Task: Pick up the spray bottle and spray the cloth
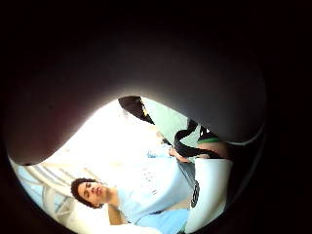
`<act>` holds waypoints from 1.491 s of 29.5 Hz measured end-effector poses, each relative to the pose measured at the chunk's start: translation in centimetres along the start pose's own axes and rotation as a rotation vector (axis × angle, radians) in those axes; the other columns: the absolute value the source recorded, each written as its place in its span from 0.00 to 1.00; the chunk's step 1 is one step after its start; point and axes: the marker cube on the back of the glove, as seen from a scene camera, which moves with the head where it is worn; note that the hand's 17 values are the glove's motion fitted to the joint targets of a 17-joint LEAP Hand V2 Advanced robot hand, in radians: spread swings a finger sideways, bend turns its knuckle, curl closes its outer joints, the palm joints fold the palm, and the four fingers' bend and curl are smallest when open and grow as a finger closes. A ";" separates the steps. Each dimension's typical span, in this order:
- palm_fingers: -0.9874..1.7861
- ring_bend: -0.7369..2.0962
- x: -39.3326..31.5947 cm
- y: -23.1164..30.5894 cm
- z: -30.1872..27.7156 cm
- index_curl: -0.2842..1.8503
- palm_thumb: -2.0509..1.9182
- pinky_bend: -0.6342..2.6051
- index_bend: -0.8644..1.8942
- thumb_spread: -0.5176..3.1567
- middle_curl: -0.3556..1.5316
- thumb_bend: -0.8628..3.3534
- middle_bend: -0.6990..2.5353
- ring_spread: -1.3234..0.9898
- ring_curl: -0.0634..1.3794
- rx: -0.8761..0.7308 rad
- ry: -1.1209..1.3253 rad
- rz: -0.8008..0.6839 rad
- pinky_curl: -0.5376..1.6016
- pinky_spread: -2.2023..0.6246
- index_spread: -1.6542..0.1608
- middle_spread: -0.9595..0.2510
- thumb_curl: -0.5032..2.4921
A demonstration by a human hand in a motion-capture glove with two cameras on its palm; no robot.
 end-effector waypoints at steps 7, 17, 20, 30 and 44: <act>0.77 0.44 -0.1 0.0 0.2 0.32 0.75 0.25 0.36 0.40 0.44 0.20 0.34 0.54 0.31 -0.003 -0.013 0.001 0.41 0.85 0.79 0.72 0.35; 0.77 0.44 0.0 0.1 0.4 0.32 0.75 0.25 0.36 0.40 0.44 0.20 0.34 0.54 0.31 -0.013 -0.009 0.006 0.41 0.85 0.79 0.72 0.35; 0.77 0.44 0.1 0.1 0.5 0.32 0.75 0.25 0.36 0.40 0.44 0.20 0.34 0.54 0.31 -0.015 -0.011 0.006 0.41 0.85 0.79 0.72 0.35; 0.77 0.44 -0.2 0.0 0.8 0.32 0.75 0.26 0.37 0.40 0.44 0.20 0.34 0.54 0.31 -0.014 -0.008 -0.003 0.41 0.85 0.79 0.72 0.35; 0.77 0.43 -8.0 -0.3 2.6 0.32 0.75 0.26 0.37 0.40 0.44 0.20 0.34 0.54 0.31 0.144 -0.182 -0.242 0.42 0.85 0.79 0.72 0.35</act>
